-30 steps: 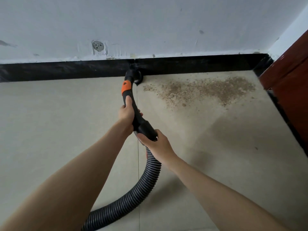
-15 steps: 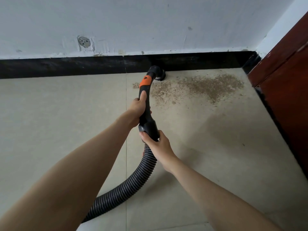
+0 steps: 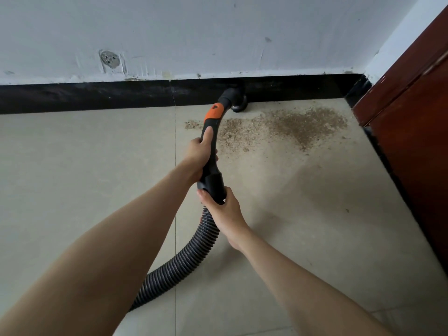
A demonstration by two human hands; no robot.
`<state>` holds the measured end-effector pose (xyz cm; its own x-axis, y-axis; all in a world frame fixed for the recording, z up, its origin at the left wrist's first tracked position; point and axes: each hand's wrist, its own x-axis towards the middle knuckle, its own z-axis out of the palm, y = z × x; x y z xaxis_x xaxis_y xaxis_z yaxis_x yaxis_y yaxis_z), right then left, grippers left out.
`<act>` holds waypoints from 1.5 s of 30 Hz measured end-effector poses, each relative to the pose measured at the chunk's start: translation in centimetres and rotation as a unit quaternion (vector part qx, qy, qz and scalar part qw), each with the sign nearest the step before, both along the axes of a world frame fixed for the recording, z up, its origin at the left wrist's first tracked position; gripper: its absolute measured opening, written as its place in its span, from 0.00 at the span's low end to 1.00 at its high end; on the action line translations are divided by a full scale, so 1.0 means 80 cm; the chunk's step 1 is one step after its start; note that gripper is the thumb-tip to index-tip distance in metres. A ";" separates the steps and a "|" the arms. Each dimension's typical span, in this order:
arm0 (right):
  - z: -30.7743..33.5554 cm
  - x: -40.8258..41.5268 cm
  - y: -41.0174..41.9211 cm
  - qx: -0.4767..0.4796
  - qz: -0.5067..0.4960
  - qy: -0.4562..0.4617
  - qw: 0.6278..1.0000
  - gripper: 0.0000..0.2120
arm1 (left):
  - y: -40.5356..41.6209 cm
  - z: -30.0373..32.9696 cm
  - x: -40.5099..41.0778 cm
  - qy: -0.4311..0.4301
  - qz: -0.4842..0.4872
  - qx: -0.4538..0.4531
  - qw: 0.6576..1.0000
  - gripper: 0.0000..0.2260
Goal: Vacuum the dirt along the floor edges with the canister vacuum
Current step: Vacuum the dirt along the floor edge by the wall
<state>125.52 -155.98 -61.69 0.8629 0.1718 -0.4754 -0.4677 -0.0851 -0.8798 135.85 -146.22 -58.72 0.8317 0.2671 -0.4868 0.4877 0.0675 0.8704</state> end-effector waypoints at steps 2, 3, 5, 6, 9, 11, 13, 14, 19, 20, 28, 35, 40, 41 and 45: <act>0.004 -0.005 0.009 -0.001 0.027 -0.007 1.000 0.14 | 0.017 -0.001 -0.009 -0.007 0.026 0.010 1.000 0.18; 0.006 -0.009 0.016 -0.001 0.044 -0.011 0.999 0.15 | 0.029 -0.002 -0.015 -0.008 0.042 0.016 0.999 0.18; 0.009 -0.017 0.031 -0.008 0.080 -0.019 0.997 0.16 | 0.056 -0.001 -0.031 -0.002 0.093 0.018 0.996 0.18; 0.011 -0.022 0.040 -0.014 0.095 -0.019 0.995 0.17 | 0.071 -0.001 -0.039 0.004 0.119 0.016 0.993 0.18; 0.017 -0.039 0.067 -0.020 0.133 -0.003 0.991 0.19 | 0.109 0.002 -0.067 0.043 0.162 0.016 0.986 0.19; 0.019 -0.051 0.080 -0.032 0.151 0.000 0.988 0.19 | 0.125 0.004 -0.084 0.070 0.163 0.013 0.984 0.20; 0.021 -0.059 0.085 -0.049 0.159 -0.008 0.986 0.19 | 0.133 0.004 -0.095 0.079 0.160 0.000 0.984 0.21; 0.021 -0.062 0.086 -0.059 0.159 -0.011 0.985 0.19 | 0.134 0.005 -0.099 0.082 0.157 -0.005 0.984 0.22; 0.023 -0.066 0.078 -0.099 0.138 -0.025 0.985 0.18 | 0.121 0.008 -0.097 0.085 0.133 -0.021 0.987 0.21; 0.024 -0.065 0.076 -0.106 0.134 -0.028 0.985 0.18 | 0.117 0.009 -0.095 0.085 0.131 -0.022 0.987 0.20; 0.027 -0.061 0.055 -0.102 0.105 -0.028 0.989 0.18 | 0.092 0.010 -0.082 0.091 0.089 -0.033 0.991 0.20; 0.028 -0.047 0.033 -0.094 0.063 -0.028 0.993 0.16 | 0.058 0.014 -0.053 0.088 0.029 0.000 0.996 0.23; 0.023 -0.037 0.017 -0.089 0.029 -0.035 0.995 0.15 | 0.031 0.012 -0.032 0.080 -0.002 0.013 0.997 0.23; 0.022 -0.036 0.014 -0.086 0.019 -0.034 0.996 0.15 | 0.026 0.011 -0.029 0.079 -0.009 0.016 0.997 0.23; 0.014 -0.036 0.004 -0.084 -0.012 -0.035 0.996 0.16 | 0.006 0.007 -0.021 0.074 -0.037 0.025 0.996 0.22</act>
